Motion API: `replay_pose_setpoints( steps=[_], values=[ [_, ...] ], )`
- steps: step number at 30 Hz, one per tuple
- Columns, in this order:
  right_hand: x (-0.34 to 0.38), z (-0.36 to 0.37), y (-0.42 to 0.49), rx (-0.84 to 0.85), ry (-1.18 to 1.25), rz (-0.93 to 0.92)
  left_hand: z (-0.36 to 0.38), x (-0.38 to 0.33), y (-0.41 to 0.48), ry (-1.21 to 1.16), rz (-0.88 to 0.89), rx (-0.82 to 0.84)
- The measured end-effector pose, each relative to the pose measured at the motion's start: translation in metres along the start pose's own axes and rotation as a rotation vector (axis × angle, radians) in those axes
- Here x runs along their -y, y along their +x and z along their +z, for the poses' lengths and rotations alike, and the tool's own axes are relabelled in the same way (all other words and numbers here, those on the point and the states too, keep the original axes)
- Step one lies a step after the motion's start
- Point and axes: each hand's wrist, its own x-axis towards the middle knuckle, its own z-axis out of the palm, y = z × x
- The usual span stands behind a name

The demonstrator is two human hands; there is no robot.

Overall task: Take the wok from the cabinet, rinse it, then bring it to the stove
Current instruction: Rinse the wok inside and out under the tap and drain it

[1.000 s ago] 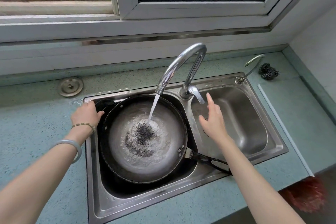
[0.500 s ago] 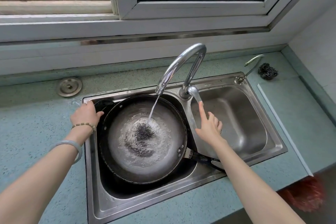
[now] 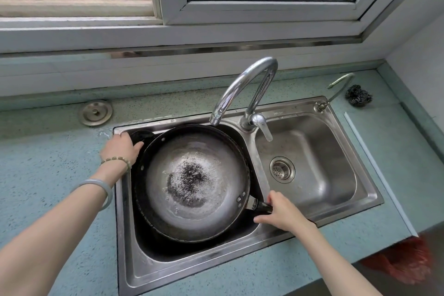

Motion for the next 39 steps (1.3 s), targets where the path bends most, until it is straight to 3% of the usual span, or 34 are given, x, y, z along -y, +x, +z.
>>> replay_pose_setpoints(
  steps=[8,13,18,23,29,32,36,39],
  values=[
    [0.005,-0.007,-0.005,-0.034,-0.091,-0.102,0.007,-0.006,0.001,-0.095,-0.052,-0.014],
    [0.012,-0.059,-0.029,-0.114,-0.047,-0.093,-0.006,0.005,-0.006,-0.196,-0.072,0.001],
    [0.034,-0.121,-0.062,-0.197,-0.152,-0.15,-0.011,0.025,-0.015,-0.308,-0.11,0.108],
    [0.049,-0.135,-0.089,-0.29,-0.245,-0.181,-0.017,0.029,-0.028,-0.393,-0.114,0.117],
    [0.027,-0.09,-0.086,-0.404,-0.209,-0.159,-0.03,0.029,-0.04,-0.527,-0.104,-0.056],
    [0.012,-0.062,-0.073,-0.437,-0.045,-0.126,-0.045,0.021,-0.053,-0.561,-0.031,-0.181],
    [0.002,-0.035,-0.059,-0.357,0.127,-0.075,-0.072,0.006,-0.062,-0.514,0.043,-0.297],
    [0.0,-0.028,-0.054,-0.288,0.167,-0.056,-0.085,0.003,-0.062,-0.44,0.081,-0.29]
  ],
)
